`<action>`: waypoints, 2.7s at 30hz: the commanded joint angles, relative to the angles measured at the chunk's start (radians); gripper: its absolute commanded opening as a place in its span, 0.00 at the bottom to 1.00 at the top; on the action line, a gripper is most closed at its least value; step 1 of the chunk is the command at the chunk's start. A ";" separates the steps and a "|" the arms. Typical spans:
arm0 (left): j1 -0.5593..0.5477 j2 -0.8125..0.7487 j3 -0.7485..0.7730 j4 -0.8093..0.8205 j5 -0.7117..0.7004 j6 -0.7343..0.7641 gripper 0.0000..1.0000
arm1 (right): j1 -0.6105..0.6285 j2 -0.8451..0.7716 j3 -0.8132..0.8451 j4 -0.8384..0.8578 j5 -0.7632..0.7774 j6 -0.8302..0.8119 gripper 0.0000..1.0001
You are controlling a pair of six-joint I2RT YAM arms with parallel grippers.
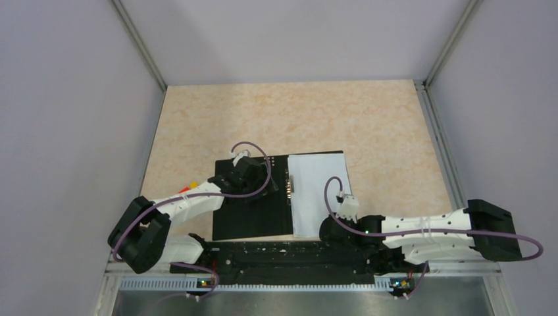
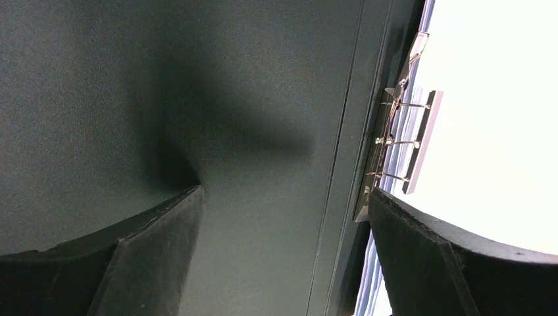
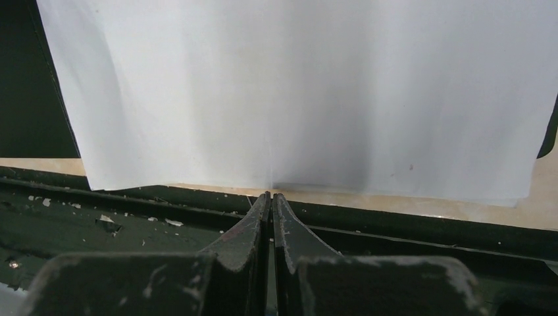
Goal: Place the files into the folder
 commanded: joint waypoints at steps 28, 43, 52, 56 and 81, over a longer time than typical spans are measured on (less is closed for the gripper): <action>0.007 0.012 0.018 -0.010 -0.021 0.010 0.98 | -0.071 0.014 0.004 0.003 -0.022 -0.065 0.06; 0.014 0.021 0.028 -0.012 -0.016 0.014 0.98 | -0.054 0.024 -0.022 0.017 -0.042 -0.034 0.06; 0.020 0.019 0.024 -0.017 -0.018 0.017 0.98 | -0.070 0.071 -0.035 0.043 -0.016 -0.053 0.07; 0.022 0.018 0.022 -0.017 -0.017 0.017 0.98 | -0.087 0.074 -0.036 0.044 -0.007 -0.072 0.07; 0.037 0.015 0.017 -0.015 -0.012 0.020 0.98 | -0.090 -0.004 -0.045 -0.022 -0.059 -0.063 0.14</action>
